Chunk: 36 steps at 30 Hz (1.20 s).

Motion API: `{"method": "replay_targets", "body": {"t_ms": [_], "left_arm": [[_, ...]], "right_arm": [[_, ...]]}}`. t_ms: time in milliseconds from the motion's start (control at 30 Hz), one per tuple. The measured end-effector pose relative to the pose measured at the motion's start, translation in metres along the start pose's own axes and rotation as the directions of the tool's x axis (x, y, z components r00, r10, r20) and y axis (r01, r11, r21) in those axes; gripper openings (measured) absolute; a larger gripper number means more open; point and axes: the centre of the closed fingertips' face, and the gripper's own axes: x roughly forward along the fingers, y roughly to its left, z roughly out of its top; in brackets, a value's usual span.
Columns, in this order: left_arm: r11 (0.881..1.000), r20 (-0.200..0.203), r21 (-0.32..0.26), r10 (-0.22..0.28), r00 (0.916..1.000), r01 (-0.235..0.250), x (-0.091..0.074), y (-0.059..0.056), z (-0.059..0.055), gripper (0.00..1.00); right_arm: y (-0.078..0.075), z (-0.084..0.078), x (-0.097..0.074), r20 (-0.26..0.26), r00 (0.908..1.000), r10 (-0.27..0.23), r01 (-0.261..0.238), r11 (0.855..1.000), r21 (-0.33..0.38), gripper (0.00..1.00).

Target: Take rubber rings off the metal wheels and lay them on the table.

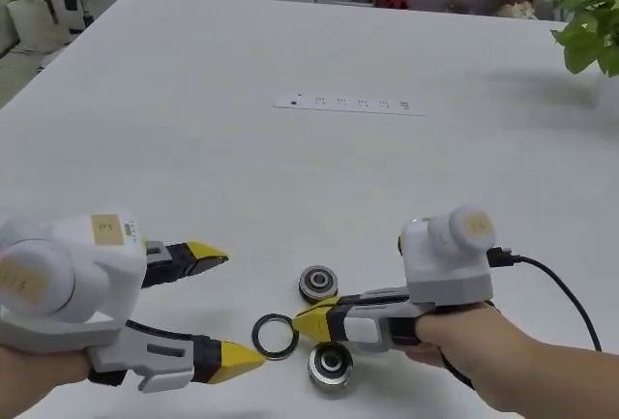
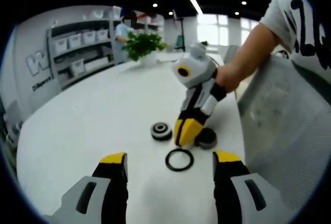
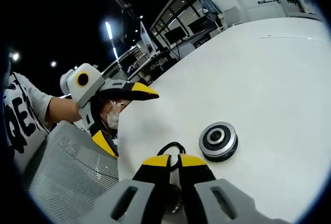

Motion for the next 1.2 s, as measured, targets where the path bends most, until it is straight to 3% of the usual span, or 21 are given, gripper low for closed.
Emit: {"method": "replay_targets", "body": {"t_ms": [567,1200], "left_arm": [[1.0,0.006,0.005,-0.006,1.0,0.006,0.003,0.004,0.01,0.66],[1.0,0.006,0.009,-0.003,1.0,0.003,0.017,0.019,0.02,0.64]], "right_arm": [[0.003,0.021,-0.014,0.055,0.9985,0.002,0.0,0.999,-0.032,0.09],[-0.016,0.04,-0.038,0.085,0.9941,-0.068,0.08,0.985,-0.15,0.19]]}}
